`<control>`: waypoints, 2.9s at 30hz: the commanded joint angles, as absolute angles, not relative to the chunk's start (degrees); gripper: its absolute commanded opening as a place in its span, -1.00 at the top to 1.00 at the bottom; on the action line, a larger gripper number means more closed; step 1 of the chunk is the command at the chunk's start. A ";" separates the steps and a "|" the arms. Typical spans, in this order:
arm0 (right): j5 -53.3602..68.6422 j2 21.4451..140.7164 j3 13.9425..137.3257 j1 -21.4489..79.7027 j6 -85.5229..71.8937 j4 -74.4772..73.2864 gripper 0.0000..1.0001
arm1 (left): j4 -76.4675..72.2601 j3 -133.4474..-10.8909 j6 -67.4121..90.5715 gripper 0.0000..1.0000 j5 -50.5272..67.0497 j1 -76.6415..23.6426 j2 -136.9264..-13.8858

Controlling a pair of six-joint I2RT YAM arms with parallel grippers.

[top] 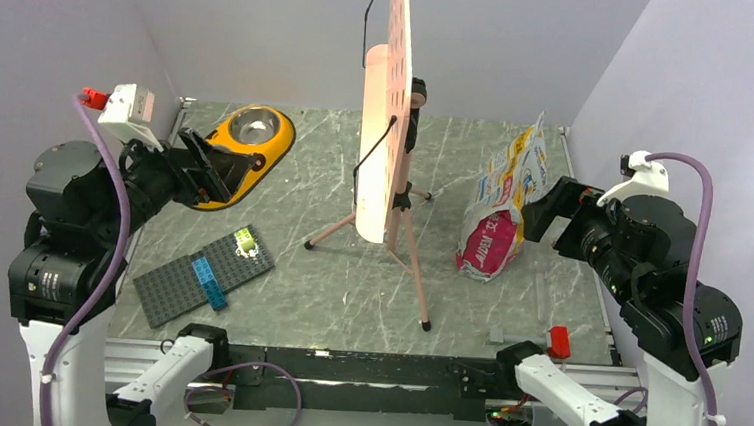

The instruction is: Serve the pet food

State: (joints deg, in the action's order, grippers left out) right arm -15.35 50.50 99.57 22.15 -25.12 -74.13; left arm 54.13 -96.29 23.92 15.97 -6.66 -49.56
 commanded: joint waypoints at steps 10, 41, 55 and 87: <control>-3.03 43.90 87.20 21.88 -24.48 -71.90 -1.00 | 47.44 -86.50 31.21 -0.99 20.99 -6.33 -44.08; 16.04 55.49 50.41 30.19 -39.37 -24.14 -0.99 | 58.89 -85.52 29.52 -0.93 16.93 -6.33 -43.40; -7.96 63.45 58.77 42.65 -47.46 -27.80 -0.99 | 59.93 -84.14 30.64 -0.89 20.12 -6.33 -45.12; -15.67 82.44 65.91 40.29 -41.75 -5.26 -0.99 | 61.88 -85.32 23.39 -0.89 27.37 -6.33 -45.72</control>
